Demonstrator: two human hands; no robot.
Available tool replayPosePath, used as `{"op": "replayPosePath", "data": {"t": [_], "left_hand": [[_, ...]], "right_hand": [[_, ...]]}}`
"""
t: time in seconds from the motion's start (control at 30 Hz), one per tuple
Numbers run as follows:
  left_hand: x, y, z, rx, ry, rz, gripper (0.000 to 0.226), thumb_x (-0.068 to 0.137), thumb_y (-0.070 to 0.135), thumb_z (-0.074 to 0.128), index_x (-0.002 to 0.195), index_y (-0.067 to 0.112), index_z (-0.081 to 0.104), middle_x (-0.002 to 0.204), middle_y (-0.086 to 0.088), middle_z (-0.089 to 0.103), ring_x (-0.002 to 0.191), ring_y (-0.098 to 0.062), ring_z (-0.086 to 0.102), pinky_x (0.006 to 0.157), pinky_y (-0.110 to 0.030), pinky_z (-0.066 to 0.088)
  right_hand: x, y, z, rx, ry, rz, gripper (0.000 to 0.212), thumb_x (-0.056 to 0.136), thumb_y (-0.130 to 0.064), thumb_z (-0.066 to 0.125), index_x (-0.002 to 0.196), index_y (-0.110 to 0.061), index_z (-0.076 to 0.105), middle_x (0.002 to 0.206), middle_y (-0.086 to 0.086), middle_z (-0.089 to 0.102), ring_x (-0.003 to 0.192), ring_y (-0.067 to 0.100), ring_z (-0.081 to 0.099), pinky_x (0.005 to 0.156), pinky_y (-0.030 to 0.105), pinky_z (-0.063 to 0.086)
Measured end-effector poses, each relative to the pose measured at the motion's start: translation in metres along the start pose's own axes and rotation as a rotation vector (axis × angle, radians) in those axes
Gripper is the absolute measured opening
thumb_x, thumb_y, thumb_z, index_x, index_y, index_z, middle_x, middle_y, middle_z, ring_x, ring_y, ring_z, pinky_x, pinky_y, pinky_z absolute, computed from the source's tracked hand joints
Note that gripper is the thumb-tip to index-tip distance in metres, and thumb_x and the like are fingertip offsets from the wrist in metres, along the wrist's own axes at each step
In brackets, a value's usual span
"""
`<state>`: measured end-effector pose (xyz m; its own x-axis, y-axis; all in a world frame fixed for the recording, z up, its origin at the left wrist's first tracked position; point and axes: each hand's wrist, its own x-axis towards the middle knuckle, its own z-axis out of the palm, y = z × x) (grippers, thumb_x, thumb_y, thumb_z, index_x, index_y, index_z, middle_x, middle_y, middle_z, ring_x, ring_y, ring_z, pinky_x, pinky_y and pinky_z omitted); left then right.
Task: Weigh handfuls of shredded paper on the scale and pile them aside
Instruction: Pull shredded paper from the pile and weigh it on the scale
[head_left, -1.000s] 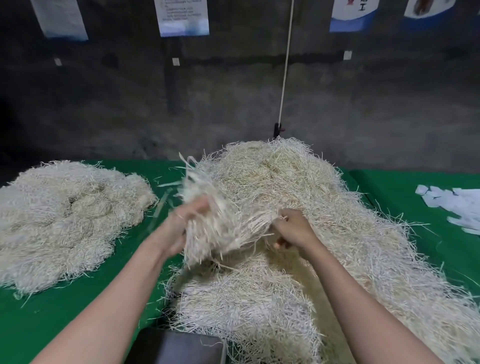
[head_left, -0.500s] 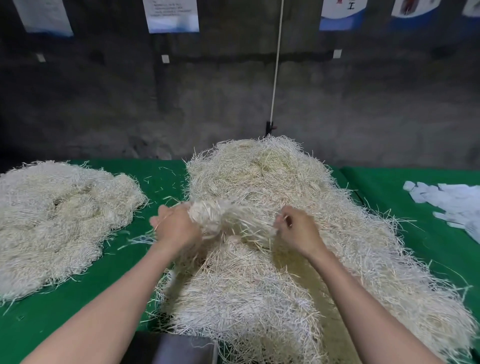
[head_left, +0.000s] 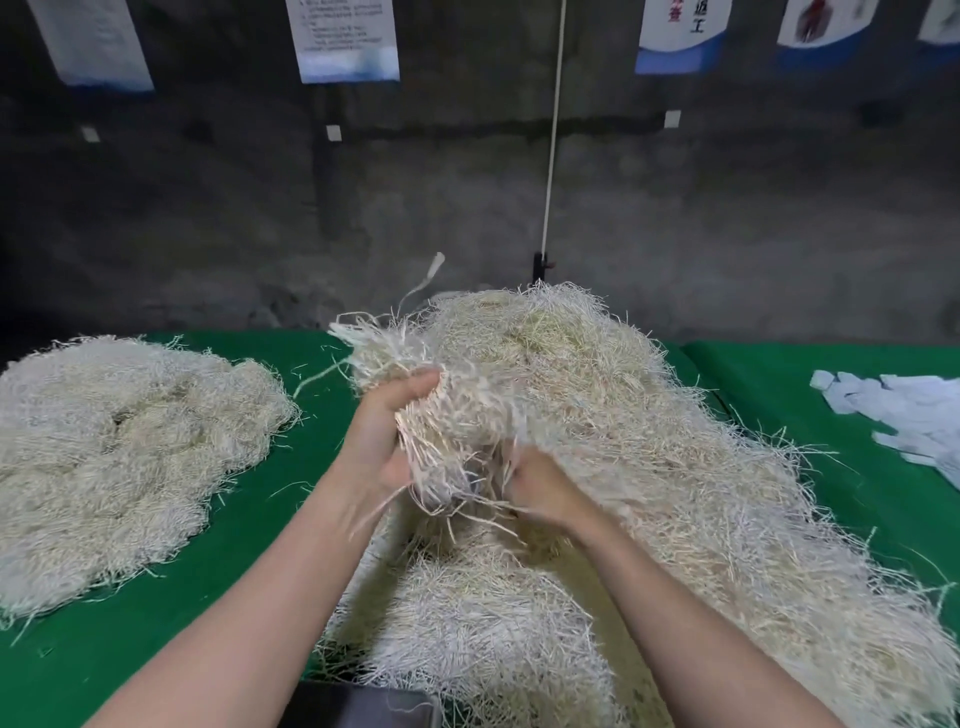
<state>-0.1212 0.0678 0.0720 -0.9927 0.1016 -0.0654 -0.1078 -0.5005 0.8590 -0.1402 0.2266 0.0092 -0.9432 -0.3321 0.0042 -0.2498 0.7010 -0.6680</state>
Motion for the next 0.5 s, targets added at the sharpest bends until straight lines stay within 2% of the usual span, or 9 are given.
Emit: {"op": "replayPosePath", "data": {"t": [0.03,0.07,0.13,0.17,0.23,0.3,0.4,0.5], "left_hand": [[-0.001,0.001,-0.002,-0.115,-0.020,-0.013,0.028,0.071,0.011,0.060,0.097,0.004,0.057,0.087,-0.014,0.070,0.082,-0.031,0.069,0.069,-0.046,0.057],[-0.002,0.001,-0.005,-0.168,-0.002,-0.003,0.025,0.072,0.010,0.059,0.096,0.004,0.056,0.080,-0.015,0.071,0.073,-0.030,0.070,0.060,-0.043,0.058],[-0.005,-0.003,-0.011,-0.179,0.088,0.020,0.015,0.077,0.007,0.058,0.092,0.008,0.055,0.071,-0.012,0.072,0.064,-0.028,0.070,0.051,-0.038,0.057],[-0.006,-0.006,-0.013,-0.177,0.115,0.035,0.008,0.082,0.007,0.056,0.090,0.008,0.056,0.068,-0.011,0.071,0.060,-0.026,0.069,0.047,-0.036,0.056],[-0.006,-0.011,-0.018,-0.185,0.158,0.065,0.006,0.089,0.007,0.050,0.089,0.007,0.056,0.062,-0.008,0.070,0.053,-0.023,0.068,0.040,-0.032,0.052],[-0.005,-0.008,-0.023,-0.207,0.196,0.089,0.007,0.091,0.008,0.049,0.091,0.009,0.055,0.059,-0.007,0.069,0.052,-0.021,0.068,0.039,-0.033,0.052],[-0.003,0.005,-0.030,-0.241,0.185,0.127,0.006,0.089,0.009,0.051,0.090,0.011,0.057,0.066,-0.008,0.071,0.060,-0.024,0.070,0.048,-0.039,0.056],[-0.003,0.016,-0.035,-0.109,0.228,0.178,0.006,0.086,0.013,0.058,0.090,0.016,0.056,0.065,0.003,0.072,0.057,-0.011,0.069,0.043,-0.027,0.054]], "right_hand": [[-0.003,0.013,0.013,-0.026,-0.049,0.047,0.031,0.103,-0.033,0.033,0.125,-0.021,0.052,0.100,0.005,0.065,0.089,0.017,0.064,0.089,0.034,0.051],[-0.009,0.029,0.022,0.013,-0.054,0.099,0.031,0.101,-0.040,0.032,0.118,-0.027,0.055,0.101,0.002,0.065,0.085,0.012,0.064,0.088,0.032,0.050],[-0.019,0.060,0.030,0.223,-0.017,0.218,0.019,0.099,-0.037,0.040,0.097,-0.029,0.057,0.098,-0.003,0.064,0.060,0.005,0.055,0.066,0.028,0.052],[-0.024,0.074,0.029,0.335,-0.008,0.284,0.014,0.098,-0.029,0.046,0.099,-0.023,0.058,0.102,-0.003,0.064,0.055,0.007,0.050,0.054,0.026,0.046],[-0.031,0.092,0.022,0.461,0.007,0.362,0.017,0.094,-0.017,0.052,0.109,-0.015,0.059,0.095,0.001,0.065,0.052,0.011,0.045,0.049,0.027,0.035],[-0.037,0.097,0.015,0.451,0.042,0.389,0.022,0.091,-0.013,0.055,0.112,-0.015,0.059,0.087,0.007,0.066,0.055,0.014,0.045,0.051,0.031,0.034],[-0.041,0.099,0.007,0.370,0.068,0.445,0.032,0.093,-0.020,0.055,0.124,-0.023,0.053,0.105,0.015,0.065,0.061,0.017,0.050,0.055,0.032,0.040],[-0.043,0.081,-0.005,0.118,-0.001,0.371,0.042,0.094,-0.022,0.052,0.136,-0.026,0.046,0.112,0.007,0.064,0.072,0.011,0.063,0.065,0.025,0.048]]}}
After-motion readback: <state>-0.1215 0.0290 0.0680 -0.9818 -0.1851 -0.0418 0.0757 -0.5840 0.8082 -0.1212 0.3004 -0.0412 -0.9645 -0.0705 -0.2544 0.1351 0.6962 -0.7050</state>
